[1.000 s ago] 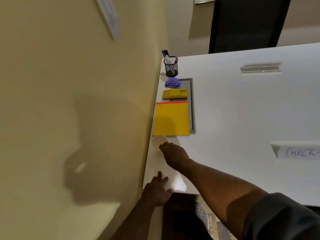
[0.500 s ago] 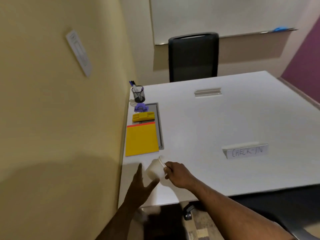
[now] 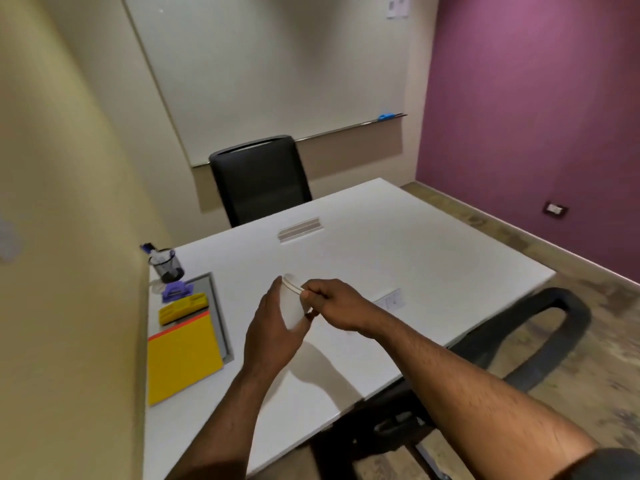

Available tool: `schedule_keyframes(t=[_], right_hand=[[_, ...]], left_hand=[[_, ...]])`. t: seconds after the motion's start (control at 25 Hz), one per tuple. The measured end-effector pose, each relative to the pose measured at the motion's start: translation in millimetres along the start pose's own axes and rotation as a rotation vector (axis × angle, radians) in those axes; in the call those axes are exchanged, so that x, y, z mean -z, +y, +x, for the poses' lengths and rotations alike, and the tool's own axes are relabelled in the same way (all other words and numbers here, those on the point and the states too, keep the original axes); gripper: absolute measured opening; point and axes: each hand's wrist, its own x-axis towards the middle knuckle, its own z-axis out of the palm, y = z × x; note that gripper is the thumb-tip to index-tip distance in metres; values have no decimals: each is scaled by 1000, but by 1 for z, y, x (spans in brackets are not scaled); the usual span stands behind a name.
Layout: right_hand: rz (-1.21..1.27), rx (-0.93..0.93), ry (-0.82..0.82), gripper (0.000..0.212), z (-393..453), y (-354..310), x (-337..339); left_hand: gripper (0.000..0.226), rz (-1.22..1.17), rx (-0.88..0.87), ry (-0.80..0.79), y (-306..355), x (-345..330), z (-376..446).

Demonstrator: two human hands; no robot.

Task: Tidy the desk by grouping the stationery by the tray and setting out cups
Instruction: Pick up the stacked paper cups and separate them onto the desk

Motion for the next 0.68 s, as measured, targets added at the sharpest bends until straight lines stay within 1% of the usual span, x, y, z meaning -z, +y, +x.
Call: schedule_keyframes(t=[0.08,0.2,0.36,0.48,0.56,0.68], right_hand=[[-39,58,54,27,-2,-1,41],[-97,121,123,29,-6,9,111],[-137,180,132,28,-13,52,209],[-160,233,123,24,-14,90,276],[-145,249,200,27,-12,115,312],[-68,195,319,27,1,157,341]], left_hand=[[72,-5,-58,18,33,-13,23],[84,28,-111,29,82,-44,57],[94,137,-122,77,145,-105,95],[97,162,-78,98,189,-155,113],[97,188,-24,83,211,-184,120],[93,182,105,131,219,-207,123]])
